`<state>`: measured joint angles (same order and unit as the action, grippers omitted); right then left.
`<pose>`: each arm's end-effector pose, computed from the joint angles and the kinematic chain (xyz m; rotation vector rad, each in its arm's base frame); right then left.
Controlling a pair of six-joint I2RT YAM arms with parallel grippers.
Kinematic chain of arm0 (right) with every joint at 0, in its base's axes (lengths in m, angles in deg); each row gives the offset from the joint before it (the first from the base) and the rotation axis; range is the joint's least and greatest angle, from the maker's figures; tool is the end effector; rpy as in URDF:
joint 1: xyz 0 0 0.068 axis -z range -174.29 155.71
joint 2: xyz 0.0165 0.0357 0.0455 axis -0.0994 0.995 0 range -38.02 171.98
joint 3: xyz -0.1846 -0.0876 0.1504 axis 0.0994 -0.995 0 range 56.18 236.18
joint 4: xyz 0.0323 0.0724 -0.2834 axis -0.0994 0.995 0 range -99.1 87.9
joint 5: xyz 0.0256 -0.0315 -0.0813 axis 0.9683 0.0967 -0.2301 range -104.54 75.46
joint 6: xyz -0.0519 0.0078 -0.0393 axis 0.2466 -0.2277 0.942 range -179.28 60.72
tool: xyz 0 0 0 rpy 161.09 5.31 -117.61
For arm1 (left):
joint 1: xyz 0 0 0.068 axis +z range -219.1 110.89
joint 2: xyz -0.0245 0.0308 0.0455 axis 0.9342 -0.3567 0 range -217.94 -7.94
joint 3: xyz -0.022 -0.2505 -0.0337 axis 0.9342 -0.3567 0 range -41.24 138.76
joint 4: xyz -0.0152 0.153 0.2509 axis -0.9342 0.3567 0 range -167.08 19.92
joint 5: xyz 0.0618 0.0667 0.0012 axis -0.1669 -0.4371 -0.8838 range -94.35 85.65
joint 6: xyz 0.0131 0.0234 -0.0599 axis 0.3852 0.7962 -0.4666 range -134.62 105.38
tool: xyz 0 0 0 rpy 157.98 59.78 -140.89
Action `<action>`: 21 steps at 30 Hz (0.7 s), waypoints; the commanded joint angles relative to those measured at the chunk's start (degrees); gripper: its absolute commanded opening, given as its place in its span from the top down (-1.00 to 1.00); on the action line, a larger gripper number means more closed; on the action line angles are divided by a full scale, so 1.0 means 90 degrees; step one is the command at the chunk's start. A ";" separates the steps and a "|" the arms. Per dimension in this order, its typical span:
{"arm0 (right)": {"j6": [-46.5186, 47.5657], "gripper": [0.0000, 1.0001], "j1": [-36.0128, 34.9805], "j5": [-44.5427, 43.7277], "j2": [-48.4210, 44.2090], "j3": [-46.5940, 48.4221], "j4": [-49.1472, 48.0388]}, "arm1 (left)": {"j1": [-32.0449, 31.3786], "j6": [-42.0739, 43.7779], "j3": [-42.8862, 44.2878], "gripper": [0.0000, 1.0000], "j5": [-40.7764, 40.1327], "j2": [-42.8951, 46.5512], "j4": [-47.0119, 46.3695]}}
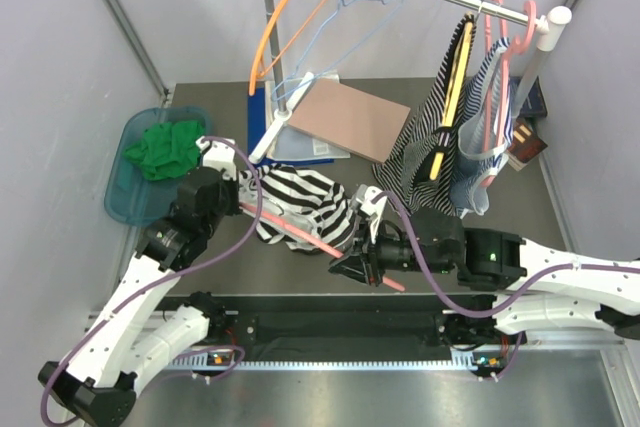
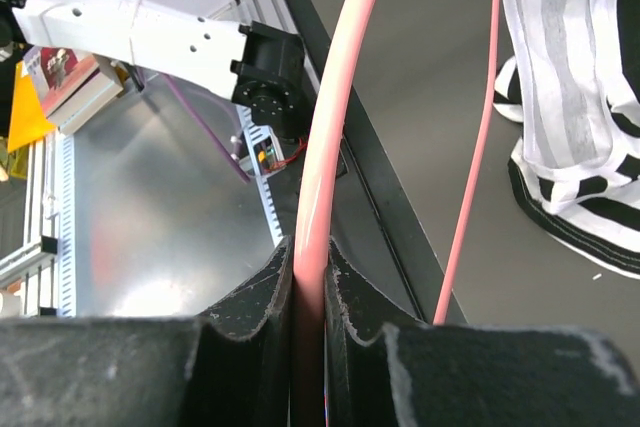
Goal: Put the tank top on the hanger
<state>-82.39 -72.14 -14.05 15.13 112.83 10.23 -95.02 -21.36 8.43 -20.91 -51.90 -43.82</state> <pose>0.0564 0.2639 0.3516 -0.9417 1.8051 1.1928 0.2098 -0.0857 0.3134 0.1608 2.0244 -0.0622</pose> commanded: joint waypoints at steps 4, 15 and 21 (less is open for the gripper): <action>0.0000 1.00 0.0026 0.0209 -0.0377 0.0230 -0.0605 | -0.0002 0.0027 0.0233 1.00 -0.0806 0.0022 0.0289; 0.0000 1.00 0.0036 -0.0025 -0.0427 -0.0014 -0.0634 | 0.0008 -0.0130 0.0467 1.00 -0.1061 0.0041 0.0407; 0.0039 1.00 0.0094 -0.0025 -0.0397 -0.0131 -0.0693 | 0.0008 -0.0227 0.0555 1.00 -0.1091 0.0100 0.0504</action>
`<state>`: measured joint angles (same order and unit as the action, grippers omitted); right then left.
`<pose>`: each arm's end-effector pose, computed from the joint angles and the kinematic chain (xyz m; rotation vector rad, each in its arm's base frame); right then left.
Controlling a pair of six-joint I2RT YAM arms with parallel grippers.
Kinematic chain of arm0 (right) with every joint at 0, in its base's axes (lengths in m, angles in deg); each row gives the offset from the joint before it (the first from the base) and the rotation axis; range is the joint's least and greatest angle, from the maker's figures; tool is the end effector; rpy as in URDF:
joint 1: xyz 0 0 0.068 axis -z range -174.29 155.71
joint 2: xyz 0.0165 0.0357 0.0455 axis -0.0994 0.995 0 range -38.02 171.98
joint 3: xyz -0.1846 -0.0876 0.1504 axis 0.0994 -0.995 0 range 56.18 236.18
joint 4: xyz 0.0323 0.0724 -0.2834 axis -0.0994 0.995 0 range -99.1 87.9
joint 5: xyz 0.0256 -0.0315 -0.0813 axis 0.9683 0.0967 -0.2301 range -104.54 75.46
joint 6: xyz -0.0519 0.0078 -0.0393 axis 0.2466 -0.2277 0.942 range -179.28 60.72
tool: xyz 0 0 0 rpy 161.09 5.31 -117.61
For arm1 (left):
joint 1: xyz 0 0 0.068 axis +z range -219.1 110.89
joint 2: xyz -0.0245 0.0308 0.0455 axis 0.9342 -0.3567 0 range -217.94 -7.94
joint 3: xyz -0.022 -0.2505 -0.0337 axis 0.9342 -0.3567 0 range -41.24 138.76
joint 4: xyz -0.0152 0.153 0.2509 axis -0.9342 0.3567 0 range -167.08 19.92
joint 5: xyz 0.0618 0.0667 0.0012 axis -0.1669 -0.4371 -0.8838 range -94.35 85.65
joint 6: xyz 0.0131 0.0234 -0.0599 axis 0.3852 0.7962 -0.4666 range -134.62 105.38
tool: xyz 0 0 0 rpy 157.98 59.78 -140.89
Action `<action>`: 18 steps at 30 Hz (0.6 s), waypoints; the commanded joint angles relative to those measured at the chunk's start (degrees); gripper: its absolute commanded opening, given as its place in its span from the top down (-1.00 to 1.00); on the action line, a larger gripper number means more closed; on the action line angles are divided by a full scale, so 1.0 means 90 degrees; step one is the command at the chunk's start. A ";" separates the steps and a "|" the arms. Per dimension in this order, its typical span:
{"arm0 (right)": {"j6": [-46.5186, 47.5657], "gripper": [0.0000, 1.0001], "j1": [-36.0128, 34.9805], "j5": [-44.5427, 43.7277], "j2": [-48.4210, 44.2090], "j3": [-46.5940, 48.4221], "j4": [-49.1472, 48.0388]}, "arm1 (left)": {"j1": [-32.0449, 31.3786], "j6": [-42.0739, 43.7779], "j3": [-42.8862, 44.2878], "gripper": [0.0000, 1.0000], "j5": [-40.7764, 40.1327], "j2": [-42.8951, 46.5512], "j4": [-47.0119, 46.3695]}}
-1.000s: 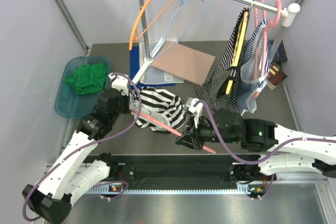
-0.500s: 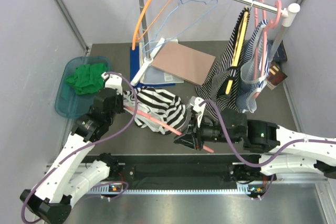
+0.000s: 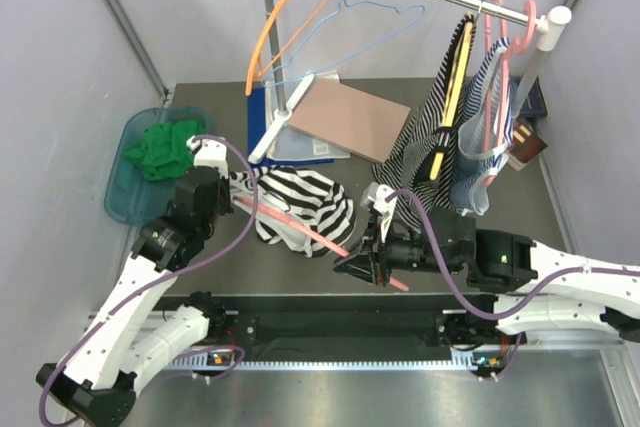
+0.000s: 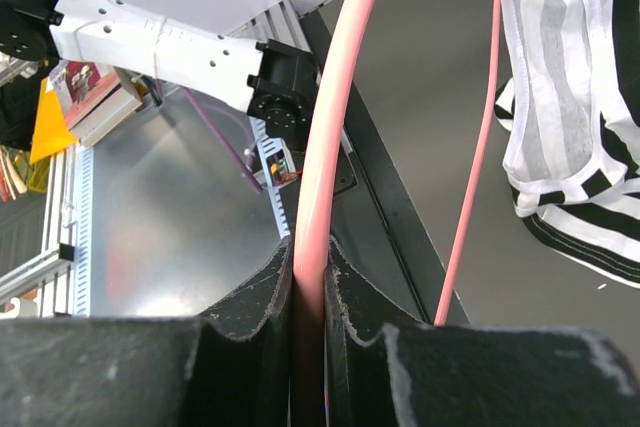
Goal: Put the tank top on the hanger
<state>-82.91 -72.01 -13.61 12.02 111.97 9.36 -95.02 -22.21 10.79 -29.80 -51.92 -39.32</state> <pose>0.0541 0.2522 0.3607 -0.9135 1.7614 1.2375 0.2055 -0.0753 0.3219 0.0599 2.0354 0.0986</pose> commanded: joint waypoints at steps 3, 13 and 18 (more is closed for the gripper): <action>0.0107 1.00 0.0100 -0.0074 -0.0033 -0.0115 -0.0742 | -0.0002 -0.0210 0.0283 1.00 0.0200 0.0200 -0.0016; 0.0263 1.00 0.0158 -0.0221 0.0279 -0.0095 -0.1123 | 0.0008 -0.0426 0.0518 1.00 0.0640 0.0327 0.0121; 0.0390 1.00 0.0158 -0.0366 0.0582 -0.0076 -0.1377 | 0.0008 -0.0543 0.0576 1.00 0.0952 0.0278 0.0092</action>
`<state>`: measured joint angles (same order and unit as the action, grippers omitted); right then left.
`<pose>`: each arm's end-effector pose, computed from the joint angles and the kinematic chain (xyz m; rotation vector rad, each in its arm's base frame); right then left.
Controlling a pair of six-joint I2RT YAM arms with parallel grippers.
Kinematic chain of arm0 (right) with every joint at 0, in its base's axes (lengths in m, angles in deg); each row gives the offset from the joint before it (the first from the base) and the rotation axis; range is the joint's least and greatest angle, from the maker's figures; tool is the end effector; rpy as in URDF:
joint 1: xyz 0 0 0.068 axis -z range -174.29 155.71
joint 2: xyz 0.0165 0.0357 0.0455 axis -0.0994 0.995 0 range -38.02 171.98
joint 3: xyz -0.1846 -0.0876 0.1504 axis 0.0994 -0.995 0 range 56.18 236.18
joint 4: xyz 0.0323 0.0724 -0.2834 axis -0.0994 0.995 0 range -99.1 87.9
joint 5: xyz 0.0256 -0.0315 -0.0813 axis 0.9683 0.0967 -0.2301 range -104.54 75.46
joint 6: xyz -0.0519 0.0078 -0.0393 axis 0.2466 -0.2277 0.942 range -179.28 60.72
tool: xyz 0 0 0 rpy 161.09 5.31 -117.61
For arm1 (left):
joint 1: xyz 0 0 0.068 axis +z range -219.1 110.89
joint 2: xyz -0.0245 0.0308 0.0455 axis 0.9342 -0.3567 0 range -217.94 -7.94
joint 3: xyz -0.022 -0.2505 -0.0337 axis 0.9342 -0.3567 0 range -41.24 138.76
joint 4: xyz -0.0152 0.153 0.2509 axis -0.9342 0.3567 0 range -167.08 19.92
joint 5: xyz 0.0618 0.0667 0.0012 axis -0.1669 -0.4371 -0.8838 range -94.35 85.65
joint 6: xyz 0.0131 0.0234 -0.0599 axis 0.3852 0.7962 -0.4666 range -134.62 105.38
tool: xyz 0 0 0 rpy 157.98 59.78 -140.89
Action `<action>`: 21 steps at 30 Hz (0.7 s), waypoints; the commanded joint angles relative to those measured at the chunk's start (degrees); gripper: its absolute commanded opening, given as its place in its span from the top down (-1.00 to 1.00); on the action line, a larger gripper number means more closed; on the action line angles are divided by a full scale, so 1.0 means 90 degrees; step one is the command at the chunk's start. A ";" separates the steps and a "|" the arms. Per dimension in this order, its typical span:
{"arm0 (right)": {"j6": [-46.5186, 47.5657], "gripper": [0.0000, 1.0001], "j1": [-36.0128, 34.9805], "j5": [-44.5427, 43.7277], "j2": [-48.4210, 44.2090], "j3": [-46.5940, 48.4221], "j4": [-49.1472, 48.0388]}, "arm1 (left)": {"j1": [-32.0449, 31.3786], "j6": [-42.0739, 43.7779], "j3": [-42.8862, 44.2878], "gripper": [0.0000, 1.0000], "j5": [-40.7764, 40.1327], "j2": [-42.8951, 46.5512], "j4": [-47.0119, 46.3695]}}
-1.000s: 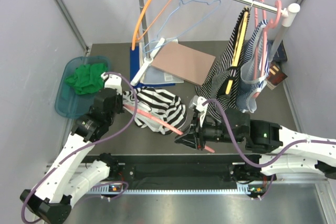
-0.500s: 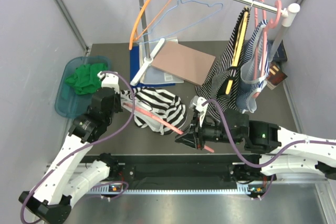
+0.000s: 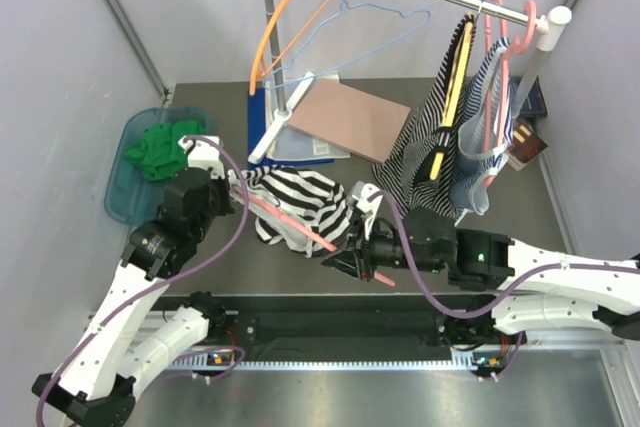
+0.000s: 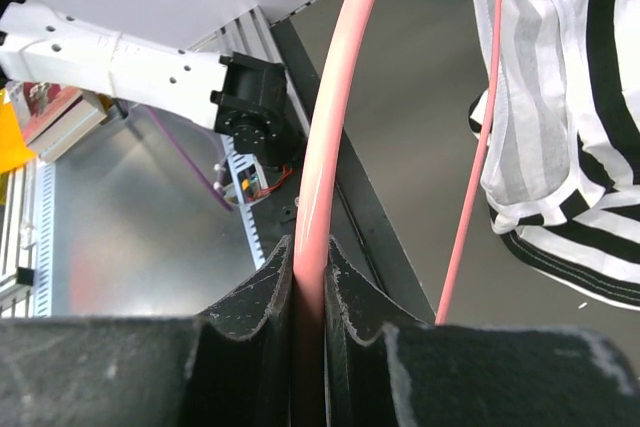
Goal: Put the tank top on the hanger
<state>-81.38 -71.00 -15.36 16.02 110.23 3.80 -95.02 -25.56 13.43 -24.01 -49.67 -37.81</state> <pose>0.0648 0.2711 0.3432 -0.8933 1.7551 1.1826 0.1937 -0.0749 0.3428 0.0469 2.0018 -0.0634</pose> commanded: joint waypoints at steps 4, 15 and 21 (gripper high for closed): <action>0.0337 1.00 0.0046 -0.0523 0.0275 0.0011 -0.1130 | -0.0002 -0.0288 0.0380 1.00 0.0621 0.0038 -0.0085; 0.0601 1.00 0.0232 -0.0749 0.0958 -0.0223 -0.2625 | 0.0008 -0.0786 0.0810 1.00 0.1539 0.0018 -0.0183; 0.0309 1.00 0.0534 -0.0398 0.1153 -0.0330 -0.3133 | -0.0002 -0.0884 0.0800 1.00 0.2154 -0.0069 -0.0525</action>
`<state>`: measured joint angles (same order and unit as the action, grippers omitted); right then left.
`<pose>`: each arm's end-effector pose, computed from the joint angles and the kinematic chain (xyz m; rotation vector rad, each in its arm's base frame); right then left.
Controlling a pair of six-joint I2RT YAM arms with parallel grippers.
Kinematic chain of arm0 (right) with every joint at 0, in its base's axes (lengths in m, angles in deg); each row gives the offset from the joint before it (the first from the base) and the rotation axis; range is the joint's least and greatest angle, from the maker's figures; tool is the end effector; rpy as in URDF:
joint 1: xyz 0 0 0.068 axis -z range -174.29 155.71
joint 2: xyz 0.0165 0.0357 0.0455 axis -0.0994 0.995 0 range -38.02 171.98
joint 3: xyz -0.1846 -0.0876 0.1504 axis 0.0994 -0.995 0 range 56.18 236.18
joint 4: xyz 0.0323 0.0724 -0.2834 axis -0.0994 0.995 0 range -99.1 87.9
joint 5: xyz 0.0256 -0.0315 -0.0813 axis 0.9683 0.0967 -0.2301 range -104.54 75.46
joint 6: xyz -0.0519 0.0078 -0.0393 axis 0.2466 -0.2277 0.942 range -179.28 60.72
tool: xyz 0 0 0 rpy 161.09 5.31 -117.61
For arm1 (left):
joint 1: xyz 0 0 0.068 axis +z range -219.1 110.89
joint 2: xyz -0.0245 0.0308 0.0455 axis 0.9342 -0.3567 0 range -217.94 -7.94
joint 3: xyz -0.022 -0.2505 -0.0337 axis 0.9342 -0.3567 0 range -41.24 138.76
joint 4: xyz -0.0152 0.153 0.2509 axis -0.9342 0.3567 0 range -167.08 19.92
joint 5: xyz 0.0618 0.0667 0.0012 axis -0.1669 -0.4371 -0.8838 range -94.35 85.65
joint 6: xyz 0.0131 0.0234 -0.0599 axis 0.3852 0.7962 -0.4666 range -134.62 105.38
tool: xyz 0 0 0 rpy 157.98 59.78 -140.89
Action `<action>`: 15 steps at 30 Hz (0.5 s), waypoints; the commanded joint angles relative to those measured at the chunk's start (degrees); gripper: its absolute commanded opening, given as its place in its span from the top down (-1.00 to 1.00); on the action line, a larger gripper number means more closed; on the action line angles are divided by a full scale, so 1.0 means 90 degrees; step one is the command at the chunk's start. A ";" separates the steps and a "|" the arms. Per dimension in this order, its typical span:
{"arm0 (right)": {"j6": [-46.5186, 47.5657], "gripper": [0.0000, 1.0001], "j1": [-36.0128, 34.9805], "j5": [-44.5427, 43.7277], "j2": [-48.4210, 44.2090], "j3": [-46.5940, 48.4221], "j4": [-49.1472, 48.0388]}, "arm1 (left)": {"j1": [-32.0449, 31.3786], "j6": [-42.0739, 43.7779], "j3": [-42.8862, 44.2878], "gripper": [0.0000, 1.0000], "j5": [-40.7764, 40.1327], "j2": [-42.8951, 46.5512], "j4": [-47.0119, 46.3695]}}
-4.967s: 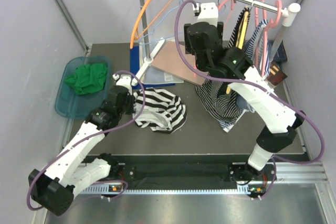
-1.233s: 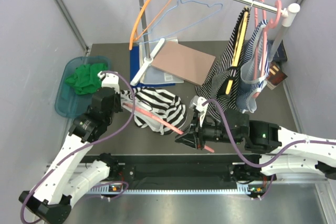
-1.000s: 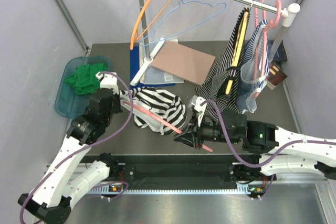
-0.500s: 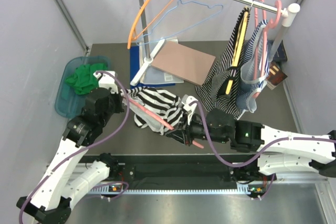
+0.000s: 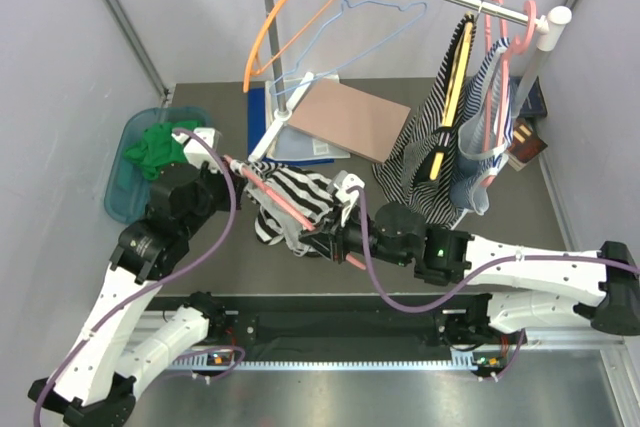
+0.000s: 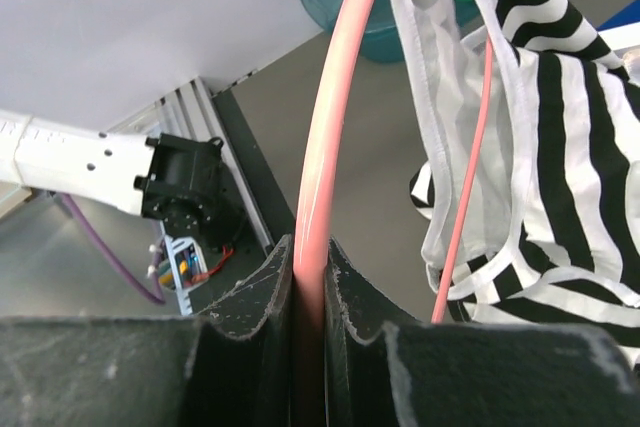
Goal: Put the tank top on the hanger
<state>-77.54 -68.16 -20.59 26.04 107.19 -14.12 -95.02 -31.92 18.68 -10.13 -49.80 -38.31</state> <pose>0.0951 0.3090 0.3108 -0.7820 1.6639 1.0818 0.1847 -0.0840 0.3759 0.0785 1.9502 -0.4048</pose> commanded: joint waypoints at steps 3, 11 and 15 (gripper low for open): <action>-0.0246 1.00 0.0433 0.0339 0.0051 -0.0090 -0.1375 | -0.0002 -0.0138 0.0062 1.00 0.1315 0.0071 -0.0732; -0.0344 1.00 0.0610 0.0515 0.0158 -0.0159 -0.1415 | 0.0008 0.0359 -0.0076 0.13 0.0926 0.0560 -0.0684; -0.0383 1.00 0.0619 0.0583 0.0149 -0.0189 -0.1454 | -0.0002 0.0623 -0.0086 -0.42 0.0847 0.0726 -0.0645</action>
<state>-80.42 -63.07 -16.83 27.85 104.89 -20.52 -95.02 -29.12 17.74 -1.65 -44.47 -41.98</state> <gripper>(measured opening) 0.117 0.619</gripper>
